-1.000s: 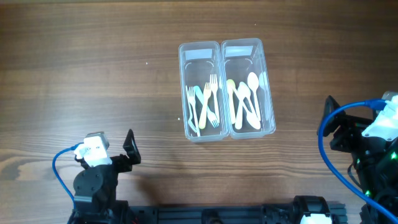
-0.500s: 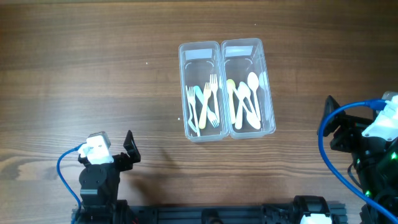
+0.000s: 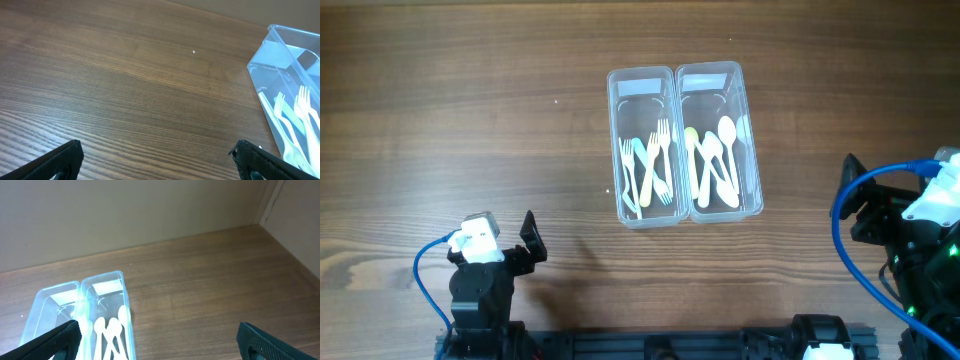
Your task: Pack container
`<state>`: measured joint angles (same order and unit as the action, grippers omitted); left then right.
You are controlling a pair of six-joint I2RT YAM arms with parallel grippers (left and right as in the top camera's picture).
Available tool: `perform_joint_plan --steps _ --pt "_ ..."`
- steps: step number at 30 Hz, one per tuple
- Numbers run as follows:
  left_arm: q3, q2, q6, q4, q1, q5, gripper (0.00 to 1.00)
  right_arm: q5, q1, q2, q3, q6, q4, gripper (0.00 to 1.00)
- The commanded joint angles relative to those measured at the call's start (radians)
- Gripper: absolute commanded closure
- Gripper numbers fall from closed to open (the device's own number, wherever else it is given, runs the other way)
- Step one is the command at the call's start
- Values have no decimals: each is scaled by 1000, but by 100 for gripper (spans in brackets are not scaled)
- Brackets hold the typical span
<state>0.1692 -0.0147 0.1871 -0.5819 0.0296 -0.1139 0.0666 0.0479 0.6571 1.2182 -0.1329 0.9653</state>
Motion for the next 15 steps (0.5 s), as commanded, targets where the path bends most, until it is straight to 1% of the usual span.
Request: perform_joint_plan --steps 1,6,8,11,12,15 --pt "-16 12 -16 3 -8 12 0 -15 3 2 4 -1 -2 0" --pt "-16 12 -16 3 -8 12 0 -15 3 2 2 0 23 0" --pt "-16 12 -16 3 -8 12 0 3 3 -10 -25 2 7 0" --pt "-16 12 -16 3 -8 12 0 -5 3 -100 -160 -2 -121 0" --pt "-16 12 -16 3 -8 12 0 -5 3 -153 -261 -6 -188 0" --pt "-16 12 -16 3 -8 12 0 -5 3 -270 -498 -54 -309 0"
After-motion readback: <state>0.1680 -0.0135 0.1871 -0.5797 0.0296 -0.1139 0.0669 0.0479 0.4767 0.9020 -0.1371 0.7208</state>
